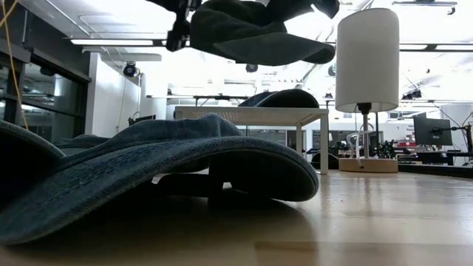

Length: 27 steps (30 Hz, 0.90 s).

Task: Pick & Place hat
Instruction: Put the dark green cap on the shelf

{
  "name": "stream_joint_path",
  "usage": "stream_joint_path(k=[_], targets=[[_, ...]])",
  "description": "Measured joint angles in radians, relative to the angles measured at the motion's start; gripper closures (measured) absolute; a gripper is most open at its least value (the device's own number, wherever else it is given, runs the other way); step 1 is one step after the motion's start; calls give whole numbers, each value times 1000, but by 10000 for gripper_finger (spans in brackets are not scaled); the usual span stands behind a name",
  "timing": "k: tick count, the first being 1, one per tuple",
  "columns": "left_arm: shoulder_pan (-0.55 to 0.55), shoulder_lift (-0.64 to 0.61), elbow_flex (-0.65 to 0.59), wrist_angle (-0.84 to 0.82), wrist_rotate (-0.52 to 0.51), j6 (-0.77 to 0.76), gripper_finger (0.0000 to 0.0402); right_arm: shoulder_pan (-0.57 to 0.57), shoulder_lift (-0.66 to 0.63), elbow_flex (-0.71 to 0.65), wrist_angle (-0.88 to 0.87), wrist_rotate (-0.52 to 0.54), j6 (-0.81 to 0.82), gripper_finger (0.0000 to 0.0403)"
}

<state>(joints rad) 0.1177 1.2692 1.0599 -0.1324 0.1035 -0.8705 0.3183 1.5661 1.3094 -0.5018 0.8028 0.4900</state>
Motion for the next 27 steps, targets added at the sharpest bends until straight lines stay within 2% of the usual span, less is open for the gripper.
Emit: stream_joint_path(k=[9, 12, 16, 24, 27], targets=[[0, 40, 0, 73, -21, -33, 139, -5, 0, 0, -5, -14, 1, 388], [0, 40, 0, 79, -13, -43, 155, -5, 0, 0, -8, -16, 7, 388], [0, 40, 0, 79, 20, -52, 211, -5, 0, 0, -9, -7, 8, 388], [0, 40, 0, 79, 95, -38, 381, -14, 0, 0, -14, -9, 29, 388], [0, 40, 0, 79, 114, -20, 390, -23, 0, 0, -13, -29, 36, 388]])
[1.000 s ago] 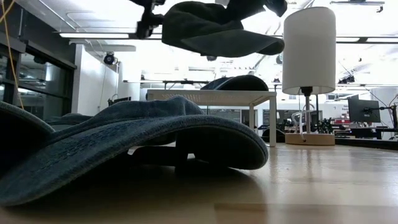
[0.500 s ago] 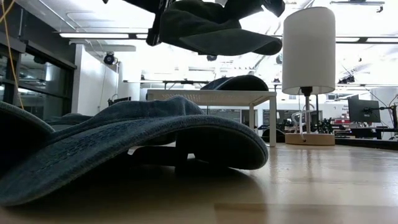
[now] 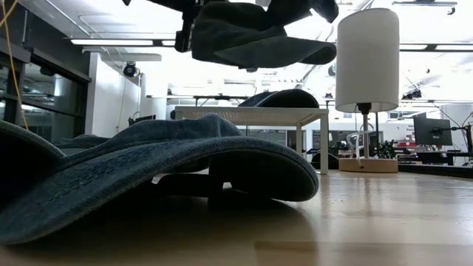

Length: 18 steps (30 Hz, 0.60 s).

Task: Pick & Place hat
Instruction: Put the dark green cap on the shelf

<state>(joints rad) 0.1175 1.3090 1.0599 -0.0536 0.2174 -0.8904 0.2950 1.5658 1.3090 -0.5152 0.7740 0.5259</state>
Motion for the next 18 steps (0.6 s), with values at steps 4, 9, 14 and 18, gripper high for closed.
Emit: stream_joint_path(k=[4, 9, 14, 18], targets=[[0, 0, 0, -1, 41, 30, 397, -12, 0, 0, 1, -82, 30, 371], [0, -11, -1, 1, 110, 56, 398, -14, 0, 0, 2, -175, 71, 302], [0, -19, -1, -6, 241, 90, 399, -14, -2, 0, 12, -312, 68, 262], [0, -18, -1, -37, 364, 112, 400, -14, -3, 8, 13, -422, -12, 248]])
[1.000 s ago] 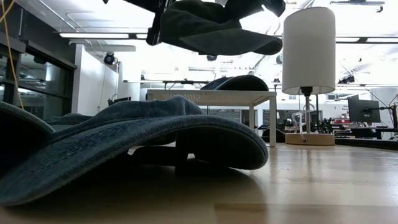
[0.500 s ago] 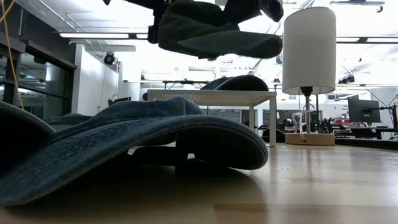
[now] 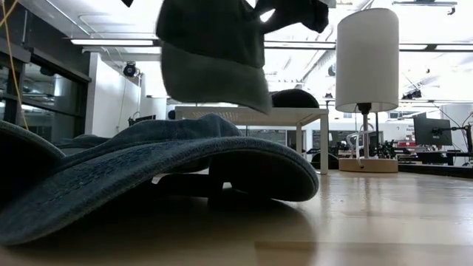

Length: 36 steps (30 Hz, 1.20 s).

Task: Pick & Place hat
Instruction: Put the dark green cap on the shelf

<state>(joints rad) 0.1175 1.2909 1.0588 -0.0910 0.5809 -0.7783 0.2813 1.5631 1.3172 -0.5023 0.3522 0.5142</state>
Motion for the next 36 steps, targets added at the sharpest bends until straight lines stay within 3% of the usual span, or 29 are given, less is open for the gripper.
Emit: stream_joint_path(k=[4, 11, 17, 23, 29, 36], targets=[[-1, 0, 0, -63, 67, 24, 400, 0, -1, 51, -3, -36, -118, 246], [-1, 0, 0, -76, 150, 43, 401, 0, -2, 185, -71, 62, -354, 245], [-1, 0, 0, -39, 219, 49, 401, -14, -3, 189, -69, 80, -642, 246], [-10, 0, 0, -27, 228, 48, 401, -51, -3, 189, -68, 77, -654, 239], [-22, 0, 0, -27, 238, 48, 402, -87, 3, 189, -93, -108, -633, 237], [-22, 0, 0, -27, 253, 48, 401, -131, 4, 189, -95, -207, -625, 238]])
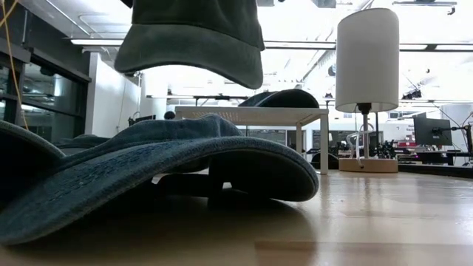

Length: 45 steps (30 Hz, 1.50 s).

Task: Pick & Place hat
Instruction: Put the dark green cap on the shelf

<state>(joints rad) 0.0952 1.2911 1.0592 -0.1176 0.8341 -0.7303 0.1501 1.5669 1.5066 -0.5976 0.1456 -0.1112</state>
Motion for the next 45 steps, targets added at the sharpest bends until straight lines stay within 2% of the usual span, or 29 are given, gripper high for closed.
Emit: stream_joint_path(k=[4, 11, 17, 21, 24, 29, 40, 45], targets=[[0, 0, 0, 1, 3, 0, 401, -23, 0, 0, -1, -93, 7, 237], [0, 0, 0, 15, 15, 0, 401, -33, 0, 0, -56, -181, 44, 239], [0, 0, 0, 56, 16, -7, 401, -32, 0, 0, -72, -181, 59, 252], [0, 0, 1, 65, 14, -7, 401, -32, 0, 0, -72, -166, 87, 275], [0, 0, 1, 65, 13, -7, 401, -32, 0, 0, -72, -163, 115, 310], [0, 0, 1, 65, 0, -7, 401, -32, 0, 0, -72, -153, 140, 390], [2, 0, 1, 64, -8, -7, 376, 16, 0, 0, -72, -93, 182, 400], [2, 0, 1, 64, -56, 3, 352, 46, 0, 0, -72, -48, 192, 401]])
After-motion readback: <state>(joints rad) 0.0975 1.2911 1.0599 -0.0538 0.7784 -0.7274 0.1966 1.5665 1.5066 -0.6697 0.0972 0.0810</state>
